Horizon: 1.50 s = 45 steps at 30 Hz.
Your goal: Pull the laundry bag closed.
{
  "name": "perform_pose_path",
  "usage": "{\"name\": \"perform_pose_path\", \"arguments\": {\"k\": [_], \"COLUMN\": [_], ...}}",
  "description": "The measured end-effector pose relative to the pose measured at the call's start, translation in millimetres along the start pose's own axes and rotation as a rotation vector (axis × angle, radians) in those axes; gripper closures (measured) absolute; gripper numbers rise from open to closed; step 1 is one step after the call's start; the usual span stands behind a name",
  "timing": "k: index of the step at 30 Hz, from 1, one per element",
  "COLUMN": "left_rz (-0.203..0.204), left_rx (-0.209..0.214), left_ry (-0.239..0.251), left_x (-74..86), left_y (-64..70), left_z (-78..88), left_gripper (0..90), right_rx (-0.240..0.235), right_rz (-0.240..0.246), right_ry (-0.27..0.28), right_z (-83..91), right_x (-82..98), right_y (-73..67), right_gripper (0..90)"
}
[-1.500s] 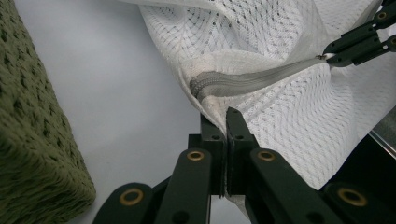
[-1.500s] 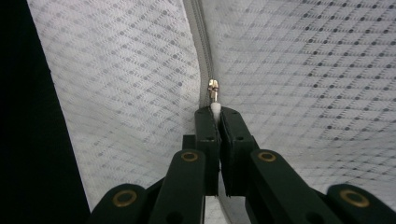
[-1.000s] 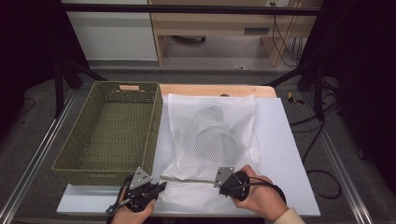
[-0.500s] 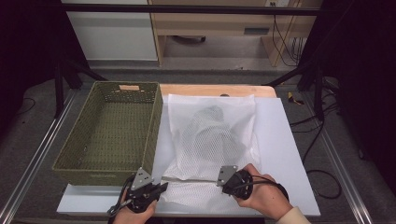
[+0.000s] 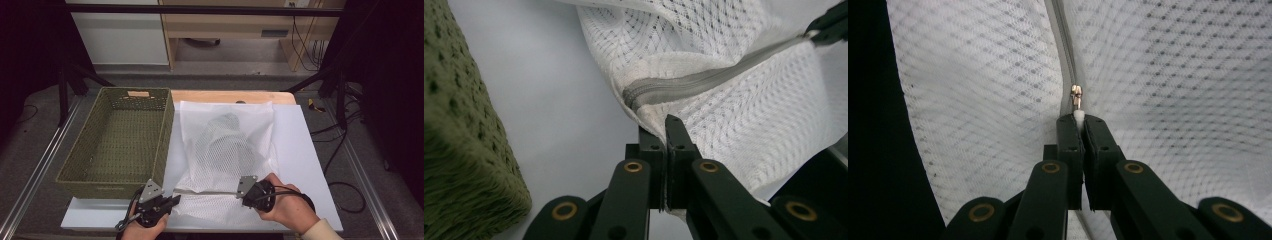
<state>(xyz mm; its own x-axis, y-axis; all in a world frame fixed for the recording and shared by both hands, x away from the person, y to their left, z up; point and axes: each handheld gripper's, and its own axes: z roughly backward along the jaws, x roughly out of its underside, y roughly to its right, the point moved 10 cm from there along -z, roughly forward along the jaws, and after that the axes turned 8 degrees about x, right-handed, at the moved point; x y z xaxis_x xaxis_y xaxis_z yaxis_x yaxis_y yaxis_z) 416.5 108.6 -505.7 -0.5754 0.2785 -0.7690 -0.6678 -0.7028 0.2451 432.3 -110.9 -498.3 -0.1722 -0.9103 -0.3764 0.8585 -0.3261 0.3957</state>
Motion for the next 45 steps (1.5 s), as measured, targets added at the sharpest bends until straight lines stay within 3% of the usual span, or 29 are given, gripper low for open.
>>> {"name": "perform_pose_path", "arguments": {"k": [3,4,5,9,12,26,37,45], "left_rz": [0.005,0.003,0.003,0.021,0.011,-0.008,0.019,0.007], "left_rx": [0.017,0.009,-0.005,0.010,0.011,-0.031,-0.020,-0.022], "left_ry": [0.000,-0.004,-0.003,0.009,-0.001,-0.034,-0.029,-0.040], "left_x": [0.0,0.3,0.4,0.3,1.5,17.4,21.0,21.9], "left_y": [3.2,2.2,-0.7,-2.6,0.3,7.2,5.3,7.3], "left_z": [-1.8,-1.6,-0.5,1.8,-1.1,-5.1,-5.2,-8.4], "left_gripper": [88.8,88.9,88.9,88.8,88.8,88.6,88.6,88.6], "right_rx": [0.000,-0.003,0.002,0.009,0.011,0.004,0.010,0.005], "right_rz": [0.001,-0.013,0.005,-0.007,-0.017,-0.010,0.012,0.017], "right_ry": [-0.007,-0.006,-0.014,-0.024,-0.018,-0.006,-0.036,-0.046], "right_z": [1.2,1.4,1.6,2.6,5.5,8.1,8.1,9.9], "right_x": [4.4,5.0,7.4,16.3,20.1,21.1,27.2,33.1], "right_y": [0.6,-0.5,1.2,4.6,6.7,5.3,5.1,5.8], "right_gripper": [87.3,87.3,87.3,87.2,87.2,87.2,87.2,87.2]}}
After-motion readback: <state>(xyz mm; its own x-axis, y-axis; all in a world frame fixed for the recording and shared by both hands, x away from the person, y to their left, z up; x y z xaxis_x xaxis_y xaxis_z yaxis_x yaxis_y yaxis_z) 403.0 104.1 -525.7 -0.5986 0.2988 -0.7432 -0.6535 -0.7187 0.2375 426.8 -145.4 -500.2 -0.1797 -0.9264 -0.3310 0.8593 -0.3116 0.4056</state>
